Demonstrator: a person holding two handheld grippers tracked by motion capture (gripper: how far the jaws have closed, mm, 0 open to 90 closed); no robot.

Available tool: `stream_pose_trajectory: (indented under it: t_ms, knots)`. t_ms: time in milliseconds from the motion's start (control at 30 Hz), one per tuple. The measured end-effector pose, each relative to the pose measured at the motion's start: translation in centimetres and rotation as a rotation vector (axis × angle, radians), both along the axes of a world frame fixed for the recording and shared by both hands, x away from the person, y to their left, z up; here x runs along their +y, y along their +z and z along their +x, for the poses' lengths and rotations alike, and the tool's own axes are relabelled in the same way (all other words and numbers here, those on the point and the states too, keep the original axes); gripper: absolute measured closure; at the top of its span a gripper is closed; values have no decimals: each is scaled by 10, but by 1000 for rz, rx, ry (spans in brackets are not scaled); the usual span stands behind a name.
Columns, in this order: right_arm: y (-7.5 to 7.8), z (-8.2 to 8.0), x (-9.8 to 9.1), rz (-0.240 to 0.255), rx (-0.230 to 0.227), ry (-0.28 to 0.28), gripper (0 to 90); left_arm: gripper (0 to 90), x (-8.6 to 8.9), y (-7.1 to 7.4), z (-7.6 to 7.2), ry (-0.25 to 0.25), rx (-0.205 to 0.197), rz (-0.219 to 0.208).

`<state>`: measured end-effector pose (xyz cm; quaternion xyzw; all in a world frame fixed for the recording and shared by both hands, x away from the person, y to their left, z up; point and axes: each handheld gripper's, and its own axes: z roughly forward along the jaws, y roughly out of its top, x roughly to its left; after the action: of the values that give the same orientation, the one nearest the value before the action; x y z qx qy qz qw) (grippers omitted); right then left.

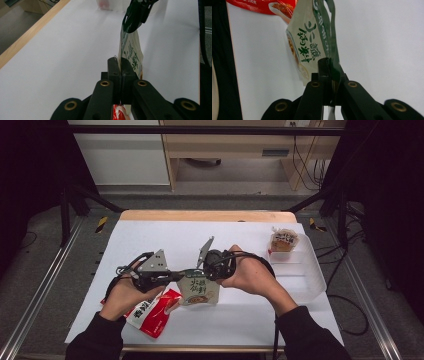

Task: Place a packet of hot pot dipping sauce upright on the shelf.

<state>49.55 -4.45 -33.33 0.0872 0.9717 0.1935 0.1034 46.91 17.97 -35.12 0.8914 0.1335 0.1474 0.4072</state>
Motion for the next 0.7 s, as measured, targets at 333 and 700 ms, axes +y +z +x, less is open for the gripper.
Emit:
stream_pose_trajectory:
  t_ms: [333,700]
  knots:
    - [3,1,-8,-7,11,-32,900,661,12,5,1,38,12,-89]
    - [26,4,-33,41,-24,-78,900,307,26,-23,13,175,29,-35]
